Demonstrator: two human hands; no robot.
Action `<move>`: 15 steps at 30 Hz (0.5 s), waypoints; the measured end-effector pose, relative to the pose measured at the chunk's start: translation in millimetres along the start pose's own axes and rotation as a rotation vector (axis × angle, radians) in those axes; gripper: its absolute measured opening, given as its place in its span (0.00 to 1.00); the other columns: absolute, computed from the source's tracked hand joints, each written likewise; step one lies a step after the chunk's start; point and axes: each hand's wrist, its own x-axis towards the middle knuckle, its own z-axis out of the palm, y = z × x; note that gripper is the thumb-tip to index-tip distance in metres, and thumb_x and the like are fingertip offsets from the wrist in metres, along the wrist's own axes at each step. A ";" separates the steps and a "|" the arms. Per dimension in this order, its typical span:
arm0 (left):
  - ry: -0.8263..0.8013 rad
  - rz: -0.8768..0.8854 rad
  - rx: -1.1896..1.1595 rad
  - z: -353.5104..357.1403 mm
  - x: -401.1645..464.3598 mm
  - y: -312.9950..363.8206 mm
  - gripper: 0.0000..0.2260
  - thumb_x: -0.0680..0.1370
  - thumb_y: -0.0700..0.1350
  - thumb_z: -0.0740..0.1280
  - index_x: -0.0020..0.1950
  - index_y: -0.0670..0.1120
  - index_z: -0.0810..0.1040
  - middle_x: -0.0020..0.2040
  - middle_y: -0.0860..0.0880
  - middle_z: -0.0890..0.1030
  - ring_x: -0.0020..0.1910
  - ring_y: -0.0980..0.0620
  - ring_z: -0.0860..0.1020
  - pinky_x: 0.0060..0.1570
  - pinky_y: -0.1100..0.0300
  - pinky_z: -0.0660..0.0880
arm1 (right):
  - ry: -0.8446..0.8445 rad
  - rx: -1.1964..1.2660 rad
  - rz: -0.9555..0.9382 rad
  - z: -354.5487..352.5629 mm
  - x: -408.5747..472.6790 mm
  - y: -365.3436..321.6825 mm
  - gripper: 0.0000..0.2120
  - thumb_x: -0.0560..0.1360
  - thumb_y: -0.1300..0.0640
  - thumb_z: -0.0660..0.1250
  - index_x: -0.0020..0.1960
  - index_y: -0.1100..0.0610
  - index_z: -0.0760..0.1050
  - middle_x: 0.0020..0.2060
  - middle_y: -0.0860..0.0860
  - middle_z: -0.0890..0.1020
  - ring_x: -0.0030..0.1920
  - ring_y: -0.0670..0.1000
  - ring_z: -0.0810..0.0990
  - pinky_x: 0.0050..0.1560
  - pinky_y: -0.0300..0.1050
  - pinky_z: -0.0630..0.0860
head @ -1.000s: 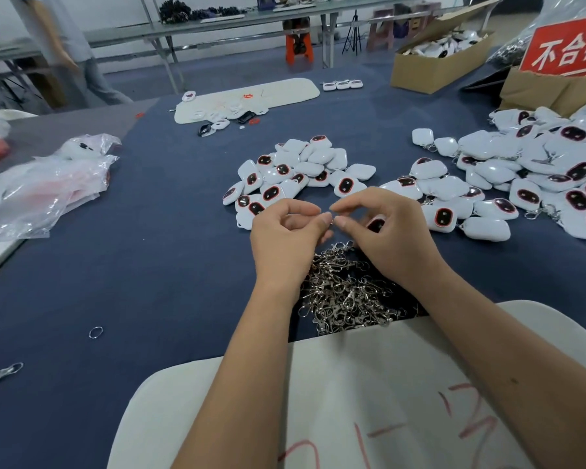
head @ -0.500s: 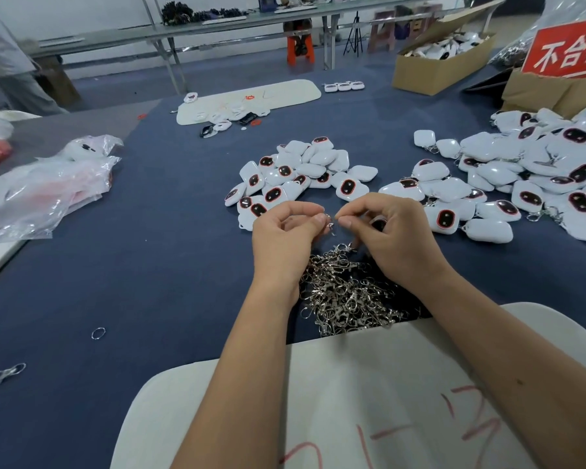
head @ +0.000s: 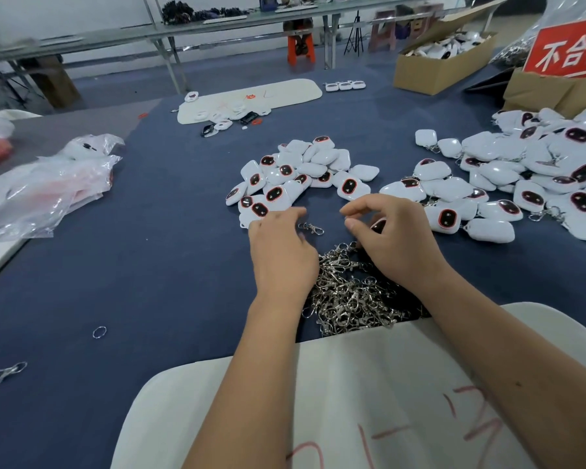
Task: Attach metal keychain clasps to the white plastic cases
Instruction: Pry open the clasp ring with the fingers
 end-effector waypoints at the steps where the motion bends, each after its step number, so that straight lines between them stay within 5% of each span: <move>1: -0.023 0.019 0.061 2.0 -0.4 -0.9 0.20 0.80 0.34 0.61 0.68 0.49 0.80 0.67 0.50 0.77 0.68 0.46 0.69 0.65 0.64 0.63 | 0.001 -0.003 0.004 0.1 0.3 0.5 0.06 0.77 0.61 0.73 0.53 0.54 0.86 0.40 0.39 0.84 0.36 0.46 0.81 0.45 0.34 0.76; 8: -0.019 -0.018 -0.055 0.5 2.2 -4.3 0.13 0.78 0.33 0.66 0.47 0.50 0.84 0.48 0.52 0.83 0.49 0.52 0.80 0.52 0.55 0.77 | -0.013 -0.024 -0.026 1.0 -1.3 -0.3 0.08 0.75 0.60 0.75 0.54 0.52 0.86 0.43 0.41 0.85 0.35 0.47 0.79 0.43 0.29 0.72; 12: -0.075 0.014 -0.254 1.7 -1.4 2.5 0.13 0.77 0.34 0.68 0.44 0.51 0.85 0.39 0.56 0.84 0.40 0.58 0.81 0.45 0.59 0.79 | -0.078 -0.044 -0.151 -0.1 -2.9 -5.1 0.12 0.74 0.59 0.78 0.57 0.52 0.85 0.48 0.44 0.87 0.46 0.46 0.83 0.50 0.39 0.77; 15: -0.048 -0.035 -0.394 2.5 -2.8 6.7 0.11 0.74 0.34 0.71 0.45 0.51 0.82 0.34 0.54 0.84 0.34 0.62 0.79 0.37 0.68 0.75 | -0.070 0.000 -0.141 0.4 -2.5 -4.2 0.08 0.75 0.61 0.77 0.54 0.54 0.87 0.43 0.43 0.87 0.44 0.41 0.83 0.48 0.34 0.76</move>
